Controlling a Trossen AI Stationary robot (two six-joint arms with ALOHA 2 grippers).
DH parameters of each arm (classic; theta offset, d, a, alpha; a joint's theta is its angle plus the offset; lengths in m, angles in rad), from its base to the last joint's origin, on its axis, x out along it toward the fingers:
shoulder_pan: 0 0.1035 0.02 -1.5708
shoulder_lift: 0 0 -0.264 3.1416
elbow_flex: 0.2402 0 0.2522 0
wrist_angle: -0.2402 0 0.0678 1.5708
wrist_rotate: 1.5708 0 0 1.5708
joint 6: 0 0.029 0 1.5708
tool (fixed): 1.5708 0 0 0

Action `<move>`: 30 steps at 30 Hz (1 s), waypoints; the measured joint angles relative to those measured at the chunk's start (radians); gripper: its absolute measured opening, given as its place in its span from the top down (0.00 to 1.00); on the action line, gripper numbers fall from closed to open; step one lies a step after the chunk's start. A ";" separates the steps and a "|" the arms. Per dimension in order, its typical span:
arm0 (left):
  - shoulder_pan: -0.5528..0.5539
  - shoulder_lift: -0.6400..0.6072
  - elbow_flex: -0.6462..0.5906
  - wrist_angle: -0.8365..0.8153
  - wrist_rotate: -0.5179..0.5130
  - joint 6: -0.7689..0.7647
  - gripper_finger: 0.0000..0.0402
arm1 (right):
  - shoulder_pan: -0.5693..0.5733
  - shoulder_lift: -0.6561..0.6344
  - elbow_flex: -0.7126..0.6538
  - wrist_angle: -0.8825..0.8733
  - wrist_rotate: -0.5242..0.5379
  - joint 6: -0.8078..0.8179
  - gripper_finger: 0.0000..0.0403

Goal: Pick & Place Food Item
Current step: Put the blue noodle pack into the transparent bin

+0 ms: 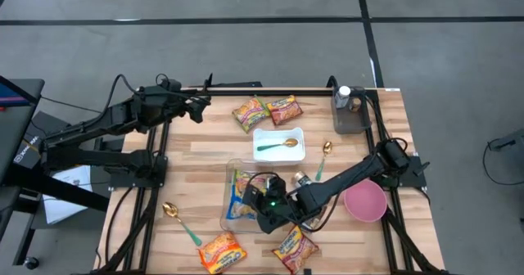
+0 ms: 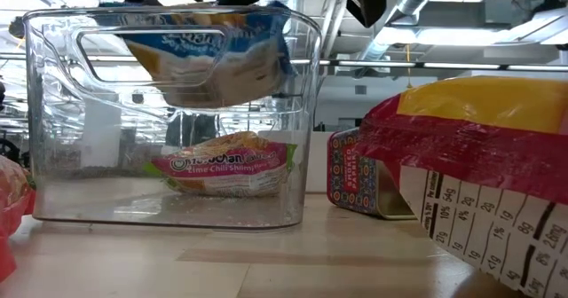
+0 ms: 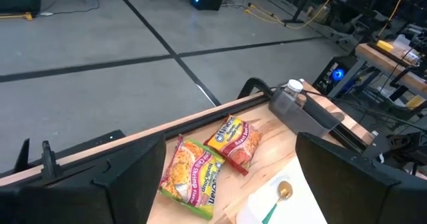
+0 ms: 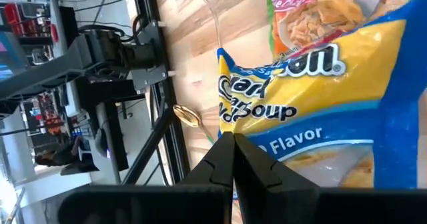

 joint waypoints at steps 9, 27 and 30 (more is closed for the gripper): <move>0.000 0.000 0.000 0.000 -0.002 0.000 0.18 | 0.000 0.000 -0.001 -0.030 -0.014 -0.001 1.00; 0.000 0.000 0.000 0.002 -0.002 0.000 0.18 | -0.006 0.064 0.020 -0.034 -0.083 -0.006 1.00; 0.000 0.000 0.000 0.002 -0.002 0.000 0.18 | -0.001 0.066 0.020 -0.034 -0.083 0.000 1.00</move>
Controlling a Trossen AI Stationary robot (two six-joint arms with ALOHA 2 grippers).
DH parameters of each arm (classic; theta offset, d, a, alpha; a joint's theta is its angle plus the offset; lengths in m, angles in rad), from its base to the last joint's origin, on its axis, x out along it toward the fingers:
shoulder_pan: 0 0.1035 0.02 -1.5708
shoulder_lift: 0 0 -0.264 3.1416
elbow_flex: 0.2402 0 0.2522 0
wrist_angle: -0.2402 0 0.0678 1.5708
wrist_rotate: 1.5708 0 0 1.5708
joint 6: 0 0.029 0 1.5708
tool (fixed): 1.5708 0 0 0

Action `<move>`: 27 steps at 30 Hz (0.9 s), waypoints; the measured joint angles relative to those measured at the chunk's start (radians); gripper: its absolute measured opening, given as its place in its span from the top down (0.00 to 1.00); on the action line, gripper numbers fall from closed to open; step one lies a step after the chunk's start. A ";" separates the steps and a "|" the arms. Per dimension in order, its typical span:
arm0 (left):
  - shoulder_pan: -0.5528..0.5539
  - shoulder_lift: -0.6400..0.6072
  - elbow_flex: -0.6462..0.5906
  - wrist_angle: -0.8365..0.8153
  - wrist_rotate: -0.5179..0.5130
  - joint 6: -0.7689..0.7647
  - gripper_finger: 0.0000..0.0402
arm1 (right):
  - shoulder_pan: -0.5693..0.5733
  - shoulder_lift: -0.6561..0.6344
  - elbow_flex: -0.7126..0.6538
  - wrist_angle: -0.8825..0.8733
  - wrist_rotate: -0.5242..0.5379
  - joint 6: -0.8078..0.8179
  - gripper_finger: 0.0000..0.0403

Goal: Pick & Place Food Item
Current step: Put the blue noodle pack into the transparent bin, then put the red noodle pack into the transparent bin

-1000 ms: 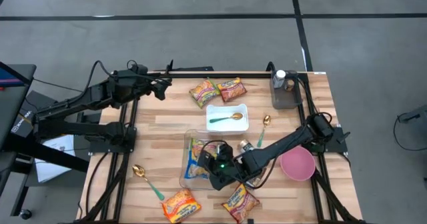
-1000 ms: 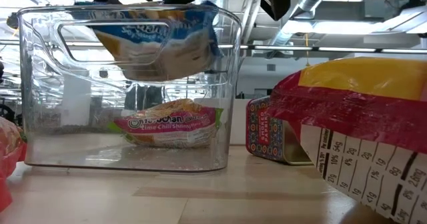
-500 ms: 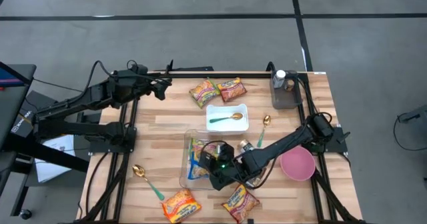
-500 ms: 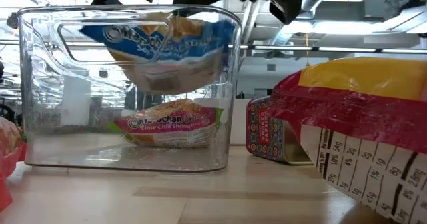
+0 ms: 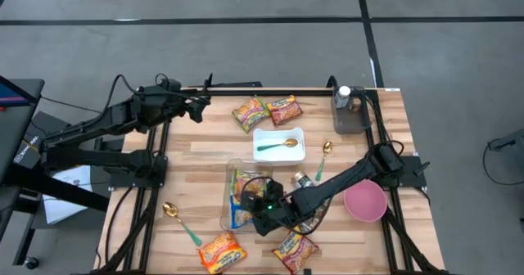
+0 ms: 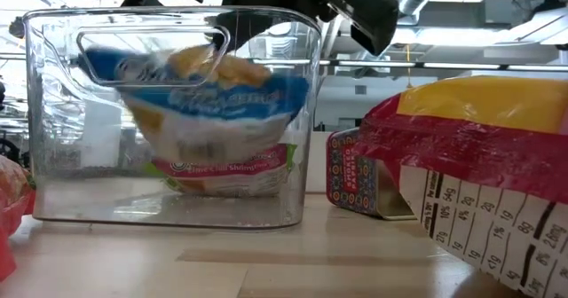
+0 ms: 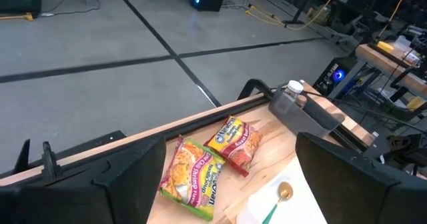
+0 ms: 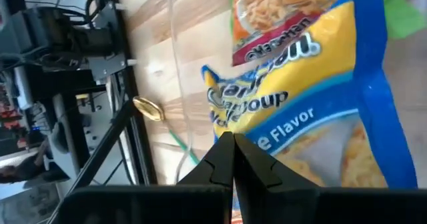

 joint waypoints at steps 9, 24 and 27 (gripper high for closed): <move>0.000 0.000 0.000 0.001 0.000 0.001 0.18 | 0.000 0.018 -0.004 -0.006 -0.014 0.026 1.00; 0.000 0.000 0.000 -0.003 0.038 0.067 0.18 | 0.018 -0.016 -0.003 -0.028 0.194 -0.102 1.00; 0.000 0.000 0.000 -0.003 0.079 0.100 0.18 | 0.043 -0.067 -0.003 -0.046 0.315 -0.244 1.00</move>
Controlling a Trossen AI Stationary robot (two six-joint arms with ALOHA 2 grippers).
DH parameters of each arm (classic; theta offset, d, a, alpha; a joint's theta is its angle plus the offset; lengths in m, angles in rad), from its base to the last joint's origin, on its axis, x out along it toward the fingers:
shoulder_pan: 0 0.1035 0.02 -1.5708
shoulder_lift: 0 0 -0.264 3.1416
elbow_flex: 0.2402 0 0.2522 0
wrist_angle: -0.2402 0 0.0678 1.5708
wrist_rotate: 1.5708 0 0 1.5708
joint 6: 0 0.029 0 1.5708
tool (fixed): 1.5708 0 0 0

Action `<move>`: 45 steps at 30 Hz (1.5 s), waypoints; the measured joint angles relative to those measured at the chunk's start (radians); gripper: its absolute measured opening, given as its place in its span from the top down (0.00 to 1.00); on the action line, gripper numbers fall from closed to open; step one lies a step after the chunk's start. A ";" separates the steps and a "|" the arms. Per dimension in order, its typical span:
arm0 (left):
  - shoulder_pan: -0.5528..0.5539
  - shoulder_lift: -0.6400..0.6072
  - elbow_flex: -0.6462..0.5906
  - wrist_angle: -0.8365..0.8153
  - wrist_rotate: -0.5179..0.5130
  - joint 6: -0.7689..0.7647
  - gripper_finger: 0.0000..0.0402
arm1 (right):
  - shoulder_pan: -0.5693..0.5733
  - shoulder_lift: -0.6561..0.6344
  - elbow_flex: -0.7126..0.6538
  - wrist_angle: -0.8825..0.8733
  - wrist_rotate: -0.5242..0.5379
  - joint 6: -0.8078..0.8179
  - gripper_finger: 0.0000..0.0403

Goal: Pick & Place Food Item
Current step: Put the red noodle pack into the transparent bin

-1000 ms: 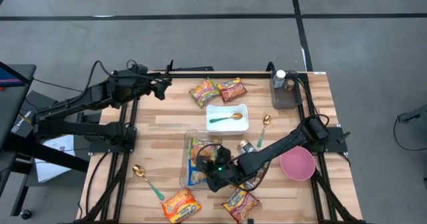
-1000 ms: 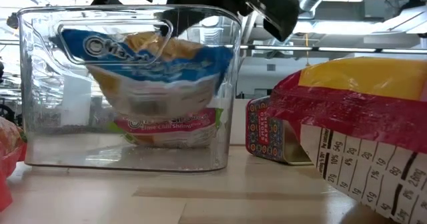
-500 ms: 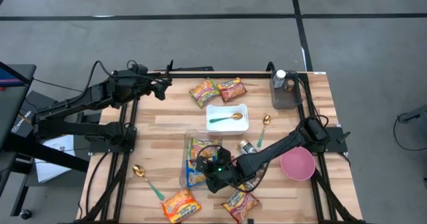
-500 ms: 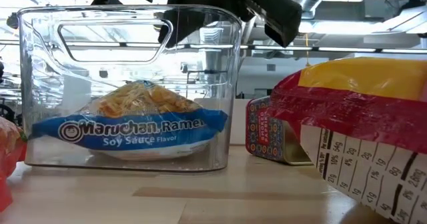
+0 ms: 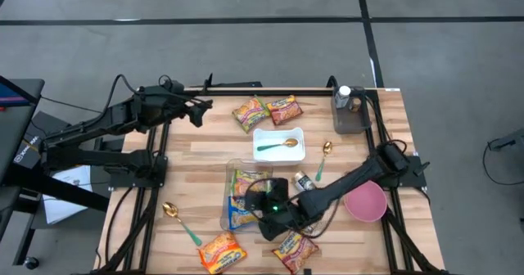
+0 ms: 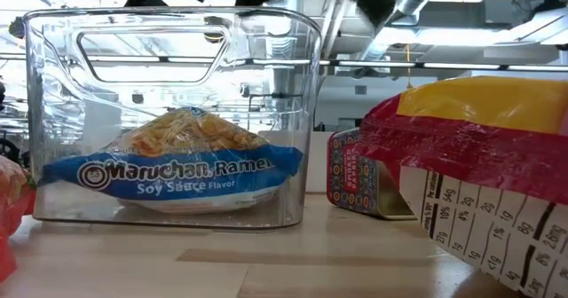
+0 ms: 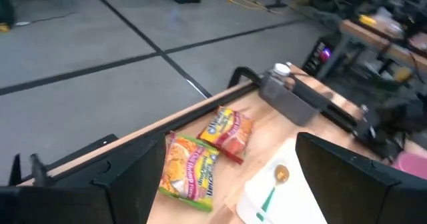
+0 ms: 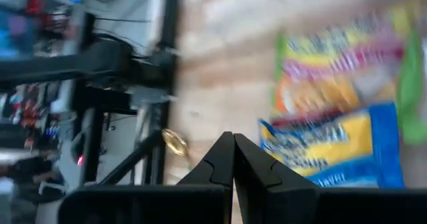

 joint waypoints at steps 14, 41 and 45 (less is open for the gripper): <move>0.000 0.000 0.000 0.001 0.350 0.144 0.18 | 0.105 -0.327 0.000 -0.452 0.220 -0.344 0.99; -0.025 0.000 0.000 0.100 0.362 0.188 0.18 | 0.263 -0.383 0.000 -0.449 -0.346 -0.568 0.37; -0.025 0.000 0.000 0.100 0.362 0.192 0.18 | 0.291 -0.314 -0.001 -0.439 -0.451 -0.503 0.39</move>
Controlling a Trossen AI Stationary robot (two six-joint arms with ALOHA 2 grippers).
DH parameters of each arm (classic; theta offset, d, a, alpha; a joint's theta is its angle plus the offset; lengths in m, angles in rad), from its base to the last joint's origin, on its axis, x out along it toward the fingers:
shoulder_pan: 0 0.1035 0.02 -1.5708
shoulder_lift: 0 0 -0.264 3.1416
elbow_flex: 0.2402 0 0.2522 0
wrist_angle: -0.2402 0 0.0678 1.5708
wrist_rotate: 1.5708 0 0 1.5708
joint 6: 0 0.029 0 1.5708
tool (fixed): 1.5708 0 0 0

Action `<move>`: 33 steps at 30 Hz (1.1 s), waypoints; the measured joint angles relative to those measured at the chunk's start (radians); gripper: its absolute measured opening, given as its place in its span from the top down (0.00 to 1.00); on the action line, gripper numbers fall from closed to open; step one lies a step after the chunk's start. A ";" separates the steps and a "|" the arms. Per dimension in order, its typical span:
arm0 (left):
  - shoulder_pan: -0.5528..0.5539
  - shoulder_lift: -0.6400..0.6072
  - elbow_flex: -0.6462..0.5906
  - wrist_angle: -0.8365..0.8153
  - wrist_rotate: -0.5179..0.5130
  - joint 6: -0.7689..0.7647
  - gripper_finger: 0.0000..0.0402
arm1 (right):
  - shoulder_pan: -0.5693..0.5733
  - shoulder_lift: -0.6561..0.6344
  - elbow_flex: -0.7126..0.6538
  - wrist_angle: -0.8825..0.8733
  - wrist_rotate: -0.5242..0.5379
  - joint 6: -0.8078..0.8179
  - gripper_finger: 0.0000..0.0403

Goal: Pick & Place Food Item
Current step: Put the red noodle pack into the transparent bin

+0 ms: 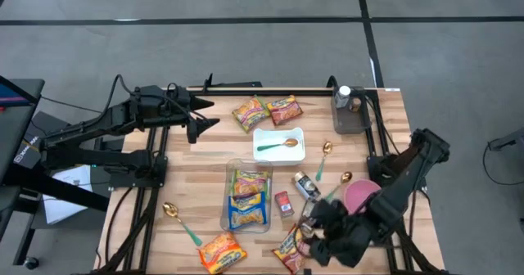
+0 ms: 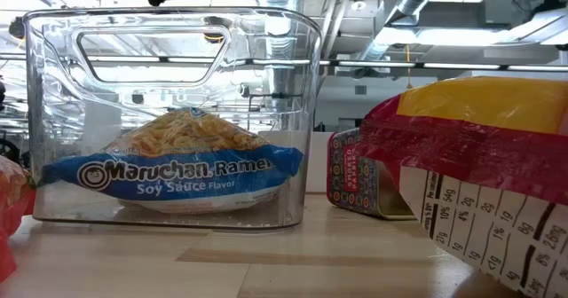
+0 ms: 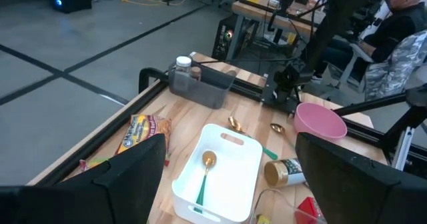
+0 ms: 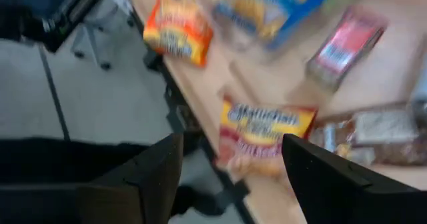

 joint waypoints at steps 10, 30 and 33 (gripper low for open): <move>0.000 0.000 0.000 -0.001 0.000 0.027 0.18 | 0.012 0.183 0.000 0.190 -0.108 0.063 0.43; 0.000 -0.001 0.000 -0.006 0.000 0.053 0.18 | 0.014 0.324 -0.004 0.139 -0.166 0.060 0.48; 0.000 0.000 0.000 -0.009 0.000 0.053 0.18 | 0.006 0.348 -0.002 0.127 -0.167 0.032 0.50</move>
